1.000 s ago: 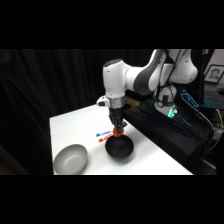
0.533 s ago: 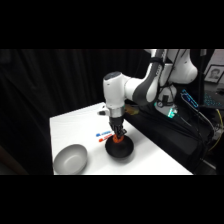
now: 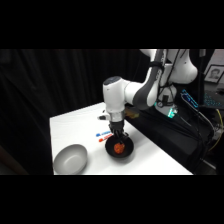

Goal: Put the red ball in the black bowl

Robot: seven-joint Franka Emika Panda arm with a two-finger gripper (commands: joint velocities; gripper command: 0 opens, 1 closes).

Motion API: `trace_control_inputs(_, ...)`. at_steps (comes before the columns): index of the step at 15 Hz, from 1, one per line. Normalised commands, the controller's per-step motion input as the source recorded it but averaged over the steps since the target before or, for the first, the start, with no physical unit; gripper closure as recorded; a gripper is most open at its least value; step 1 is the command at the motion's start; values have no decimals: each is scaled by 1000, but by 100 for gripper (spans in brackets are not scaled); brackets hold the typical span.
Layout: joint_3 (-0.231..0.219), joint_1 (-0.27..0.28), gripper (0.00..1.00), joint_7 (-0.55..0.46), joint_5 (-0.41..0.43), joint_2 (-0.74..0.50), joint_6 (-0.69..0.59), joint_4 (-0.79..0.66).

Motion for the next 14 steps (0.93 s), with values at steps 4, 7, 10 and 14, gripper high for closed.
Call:
trace_control_inputs(4,37,-23,0,-93,32,-59,-110,82)
trace_control_inputs(7,13,-6,0,-42,-7,-252,-232,14)
trace_control_inputs(10,-6,-9,0,-30,-7,-368,-313,-10)
trace_control_inputs(14,-30,-22,0,-69,-12,-334,-382,42)
